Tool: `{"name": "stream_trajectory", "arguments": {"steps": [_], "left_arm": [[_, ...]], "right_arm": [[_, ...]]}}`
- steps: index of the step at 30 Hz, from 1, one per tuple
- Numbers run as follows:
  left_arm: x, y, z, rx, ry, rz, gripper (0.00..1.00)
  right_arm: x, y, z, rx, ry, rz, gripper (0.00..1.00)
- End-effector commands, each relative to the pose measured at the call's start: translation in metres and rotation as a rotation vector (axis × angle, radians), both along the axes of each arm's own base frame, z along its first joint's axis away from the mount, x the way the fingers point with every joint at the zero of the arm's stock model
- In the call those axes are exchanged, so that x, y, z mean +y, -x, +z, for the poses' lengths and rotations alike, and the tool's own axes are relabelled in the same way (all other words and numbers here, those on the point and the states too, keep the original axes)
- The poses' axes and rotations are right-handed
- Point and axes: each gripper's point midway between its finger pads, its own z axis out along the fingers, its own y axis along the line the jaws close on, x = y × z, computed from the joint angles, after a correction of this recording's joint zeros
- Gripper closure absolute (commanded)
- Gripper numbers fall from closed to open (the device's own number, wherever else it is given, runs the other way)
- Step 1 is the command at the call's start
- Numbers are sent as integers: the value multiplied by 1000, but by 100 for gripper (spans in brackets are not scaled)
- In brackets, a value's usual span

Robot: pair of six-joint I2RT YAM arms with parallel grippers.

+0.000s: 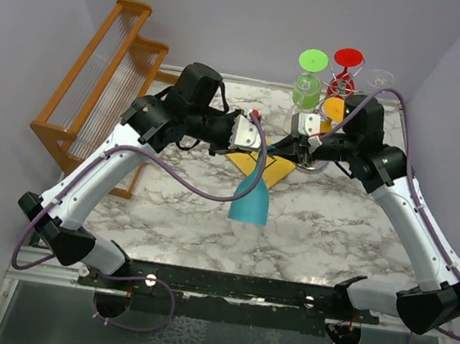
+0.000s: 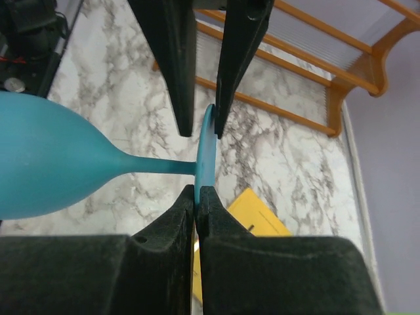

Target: Place the wine glass upside down on the wine glass rack

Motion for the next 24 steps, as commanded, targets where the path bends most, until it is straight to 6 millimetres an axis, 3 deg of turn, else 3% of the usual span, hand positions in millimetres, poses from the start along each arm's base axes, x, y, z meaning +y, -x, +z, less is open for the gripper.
{"name": "stream_trajectory", "arguments": {"steps": [1,7,11,16,24], "left_arm": [[6,5,-2,-17,-20,7,68],[23,-11,-2,-54,-57,154,37],[33,-20,0,-76,-52,251,18],[40,-32,-5,-94,-62,333,11],[38,-44,5,-90,-15,406,11]], "right_arm": [[-16,-10,2,-105,59,-107,99],[-46,-16,-1,-207,166,-244,99],[-79,-18,-5,-241,271,-358,99],[-137,-20,-5,-312,405,-557,99],[-216,-5,26,-421,461,-847,99]]}}
